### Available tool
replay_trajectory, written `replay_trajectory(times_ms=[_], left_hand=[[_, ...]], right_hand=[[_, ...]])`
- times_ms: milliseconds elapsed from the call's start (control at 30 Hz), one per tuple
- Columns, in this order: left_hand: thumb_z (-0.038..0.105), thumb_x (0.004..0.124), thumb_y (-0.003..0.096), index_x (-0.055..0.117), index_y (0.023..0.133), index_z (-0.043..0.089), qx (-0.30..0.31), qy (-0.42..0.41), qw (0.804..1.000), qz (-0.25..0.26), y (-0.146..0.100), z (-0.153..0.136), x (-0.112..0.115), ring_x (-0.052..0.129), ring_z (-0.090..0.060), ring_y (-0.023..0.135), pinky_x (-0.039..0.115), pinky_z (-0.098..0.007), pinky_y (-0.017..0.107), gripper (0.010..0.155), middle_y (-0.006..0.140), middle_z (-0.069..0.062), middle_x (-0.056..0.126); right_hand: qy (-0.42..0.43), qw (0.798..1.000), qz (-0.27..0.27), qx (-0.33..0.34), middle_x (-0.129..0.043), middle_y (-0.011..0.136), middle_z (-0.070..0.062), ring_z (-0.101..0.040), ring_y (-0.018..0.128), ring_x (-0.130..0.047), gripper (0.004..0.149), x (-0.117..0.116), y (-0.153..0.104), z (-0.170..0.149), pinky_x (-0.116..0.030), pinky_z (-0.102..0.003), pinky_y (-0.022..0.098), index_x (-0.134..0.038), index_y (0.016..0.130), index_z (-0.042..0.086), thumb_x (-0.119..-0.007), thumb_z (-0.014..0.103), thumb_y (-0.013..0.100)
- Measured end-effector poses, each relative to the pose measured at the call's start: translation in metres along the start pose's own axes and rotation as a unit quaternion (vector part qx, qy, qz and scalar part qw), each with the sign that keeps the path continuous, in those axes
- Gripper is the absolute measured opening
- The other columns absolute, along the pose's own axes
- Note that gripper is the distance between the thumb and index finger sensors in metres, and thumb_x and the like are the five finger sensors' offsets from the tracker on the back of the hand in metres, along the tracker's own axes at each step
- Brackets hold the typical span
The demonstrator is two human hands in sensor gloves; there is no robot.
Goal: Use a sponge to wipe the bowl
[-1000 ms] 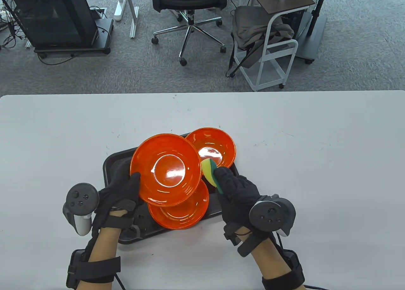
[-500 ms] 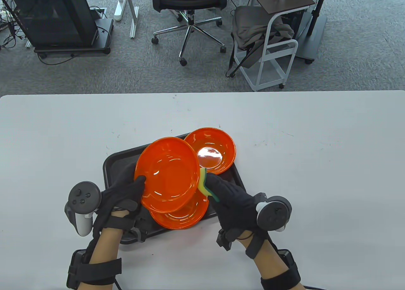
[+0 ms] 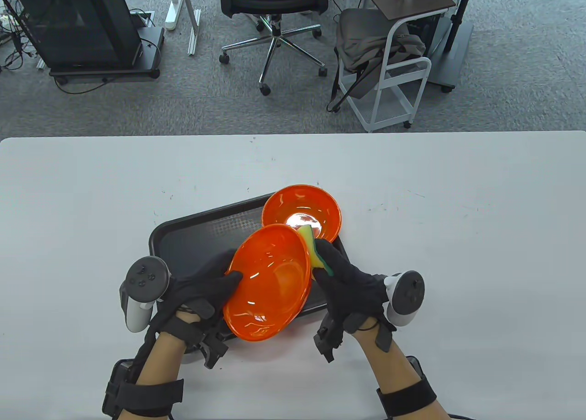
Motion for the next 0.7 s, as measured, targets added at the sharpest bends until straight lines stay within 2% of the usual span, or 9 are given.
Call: replay_trajectory(times_ms=[333,533,700], left_hand=[[0.05,0.084,0.0513,0.072,0.099,0.014,0.019,-0.02,0.998,-0.059,0.005,0.001,0.025,0.095,-0.002,-0.005,0.09,-0.023,-0.002,0.06,0.029,0.006,0.1],[0.052,0.081,0.0523,0.07,0.1,0.016,0.051,-0.017,0.997,-0.048,0.004,0.008,0.032,0.095,-0.001,-0.004,0.09,-0.022,-0.002,0.061,0.03,0.007,0.1],[0.055,0.077,0.0523,0.069,0.099,0.012,0.097,0.005,0.995,-0.003,0.002,0.018,0.033,0.095,-0.001,-0.004,0.09,-0.022,-0.002,0.064,0.03,0.009,0.099]], right_hand=[[0.066,0.995,0.054,-0.05,-0.074,0.1,-0.022,-0.04,0.073,-0.092,0.05,-0.017,0.005,-0.021,-0.064,-0.07,0.058,-0.056,0.099,0.015,-0.074,0.026,0.055],[0.084,0.99,0.084,-0.07,-0.078,0.095,-0.025,-0.039,0.067,-0.095,0.051,-0.034,-0.003,-0.028,-0.067,-0.069,0.056,-0.056,0.098,0.009,-0.074,0.026,0.054],[0.104,0.987,0.096,-0.077,-0.079,0.092,-0.026,-0.037,0.065,-0.097,0.051,-0.046,-0.009,-0.026,-0.068,-0.068,0.055,-0.055,0.098,0.007,-0.074,0.026,0.054]])
Point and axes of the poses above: the tracker on the back of each hand, its own z axis roughly to the thumb side, its own y axis roughly from the wrist to the fingertips, x = y × z, the point moved 3 cm from there along y, roughly from the wrist to the fingertips
